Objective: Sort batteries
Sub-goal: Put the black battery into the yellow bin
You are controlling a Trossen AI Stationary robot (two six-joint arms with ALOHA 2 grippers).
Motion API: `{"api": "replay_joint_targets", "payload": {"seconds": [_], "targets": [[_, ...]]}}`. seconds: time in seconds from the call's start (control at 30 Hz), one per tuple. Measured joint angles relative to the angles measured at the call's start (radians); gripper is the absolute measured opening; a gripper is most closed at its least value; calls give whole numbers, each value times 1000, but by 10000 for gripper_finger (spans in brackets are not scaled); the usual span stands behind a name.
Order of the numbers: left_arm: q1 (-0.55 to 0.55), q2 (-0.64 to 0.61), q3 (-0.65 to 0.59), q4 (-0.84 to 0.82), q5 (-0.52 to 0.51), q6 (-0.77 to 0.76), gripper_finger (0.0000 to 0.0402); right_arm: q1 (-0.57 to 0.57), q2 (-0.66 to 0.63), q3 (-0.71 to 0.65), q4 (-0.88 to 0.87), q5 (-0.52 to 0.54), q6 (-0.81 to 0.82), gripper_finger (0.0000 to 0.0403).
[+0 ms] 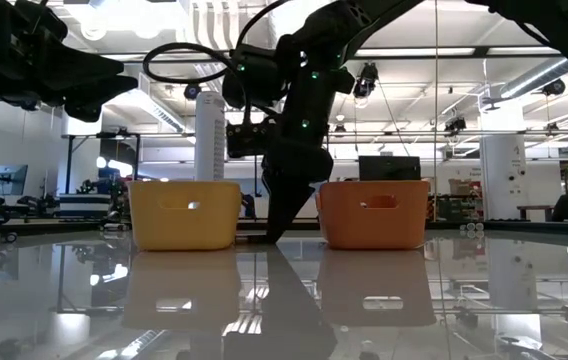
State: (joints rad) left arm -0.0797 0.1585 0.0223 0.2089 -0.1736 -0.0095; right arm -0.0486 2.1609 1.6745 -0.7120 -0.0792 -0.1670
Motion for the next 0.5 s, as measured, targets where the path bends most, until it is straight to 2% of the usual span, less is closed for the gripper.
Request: {"api": "replay_joint_targets", "payload": {"seconds": [0.5], "targets": [[0,0,0,0,0,0,181,25,-37,44,-157,-3,9,33]]}}
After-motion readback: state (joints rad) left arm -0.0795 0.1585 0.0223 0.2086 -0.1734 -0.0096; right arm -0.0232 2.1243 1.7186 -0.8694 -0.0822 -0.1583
